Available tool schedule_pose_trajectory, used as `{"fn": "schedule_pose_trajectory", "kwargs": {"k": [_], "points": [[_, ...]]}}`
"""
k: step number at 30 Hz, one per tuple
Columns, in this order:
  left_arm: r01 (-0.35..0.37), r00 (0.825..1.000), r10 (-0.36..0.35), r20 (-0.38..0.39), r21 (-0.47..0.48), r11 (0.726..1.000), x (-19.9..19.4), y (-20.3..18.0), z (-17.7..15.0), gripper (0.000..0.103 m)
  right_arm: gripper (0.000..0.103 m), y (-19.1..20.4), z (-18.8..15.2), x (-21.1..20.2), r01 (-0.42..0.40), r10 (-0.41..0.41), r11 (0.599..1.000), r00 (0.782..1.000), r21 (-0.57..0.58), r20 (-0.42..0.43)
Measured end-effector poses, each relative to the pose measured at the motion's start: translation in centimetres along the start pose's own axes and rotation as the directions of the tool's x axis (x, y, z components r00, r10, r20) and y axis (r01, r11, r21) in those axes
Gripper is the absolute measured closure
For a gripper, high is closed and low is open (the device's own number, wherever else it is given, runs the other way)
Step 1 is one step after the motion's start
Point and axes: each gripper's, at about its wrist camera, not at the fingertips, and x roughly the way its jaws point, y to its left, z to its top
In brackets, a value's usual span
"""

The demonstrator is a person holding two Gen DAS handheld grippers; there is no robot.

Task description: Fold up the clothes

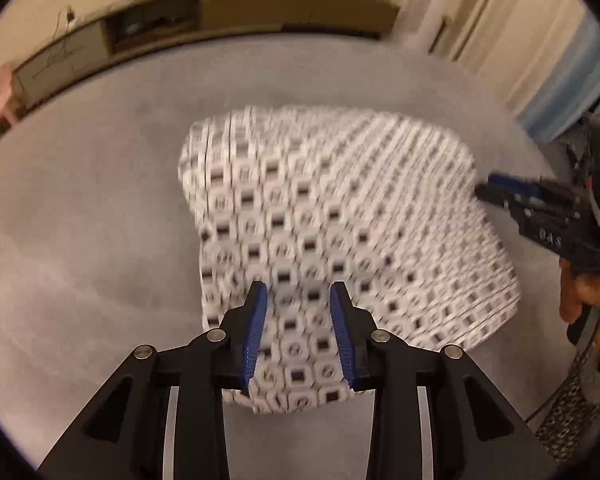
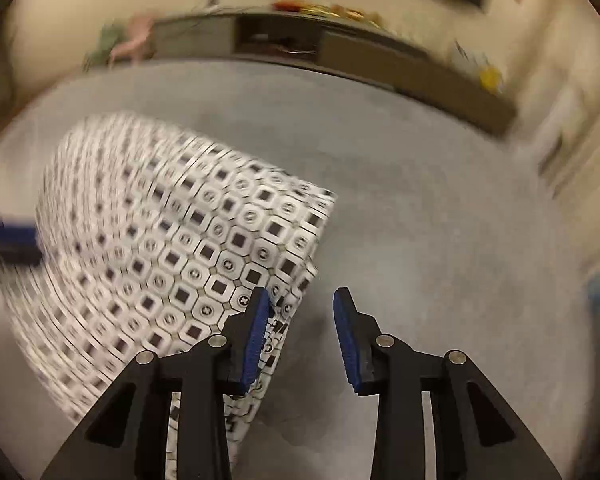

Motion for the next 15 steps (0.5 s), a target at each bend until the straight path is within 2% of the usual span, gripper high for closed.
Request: {"fn": "schedule_pose_trajectory", "kwargs": {"k": [2, 4, 6, 7, 9, 11, 12, 15], "points": [[0.025, 0.997, -0.024, 0.074, -0.017, 1.0, -1.4, 1.1, 1.8, 0.069, 0.067, -0.2, -0.7, -2.7, -0.115, 0.115, 0.993, 0.993, 0.009, 0.021], [0.029, 0.992, -0.022, 0.128, -0.049, 0.998, -2.2, 2.5, 4.1, 0.07, 0.067, 0.5, -1.4, -5.1, -0.238, 0.238, 0.971, 0.97, -0.01, 0.038], [0.031, 0.988, -0.023, 0.154, -0.049, 0.998, -2.4, 2.6, 5.7, 0.07, 0.067, 3.2, -1.7, -4.8, -0.313, 0.314, 0.949, 0.949, -0.046, 0.015], [0.016, 0.99, -0.012, 0.138, -0.022, 1.0, -1.5, 2.7, 6.3, 0.07, 0.067, 5.0, -1.2, -3.7, -0.32, 0.32, 0.945, 0.947, -0.064, -0.006], [-0.053, 0.998, 0.053, 0.02, 0.034, 0.998, 3.2, 1.5, 7.8, 0.07, 0.067, 6.7, -1.5, -1.5, -0.306, 0.302, 0.948, 0.952, -0.091, -0.057], [-0.125, 0.991, 0.127, -0.036, 0.06, 0.99, 5.8, 1.0, 6.4, 0.069, 0.067, 7.4, -2.1, 0.3, -0.286, 0.275, 0.951, 0.956, -0.119, -0.101], [-0.133, 0.991, 0.135, -0.024, 0.061, 0.989, 5.4, 0.9, 6.4, 0.069, 0.067, 7.5, -2.3, 1.3, -0.279, 0.267, 0.951, 0.958, -0.13, -0.107], [-0.158, 0.987, 0.157, 0.011, 0.062, 0.986, 4.2, 0.6, 6.5, 0.071, 0.061, 7.1, -2.7, -0.1, -0.291, 0.278, 0.943, 0.956, -0.161, -0.098]]}}
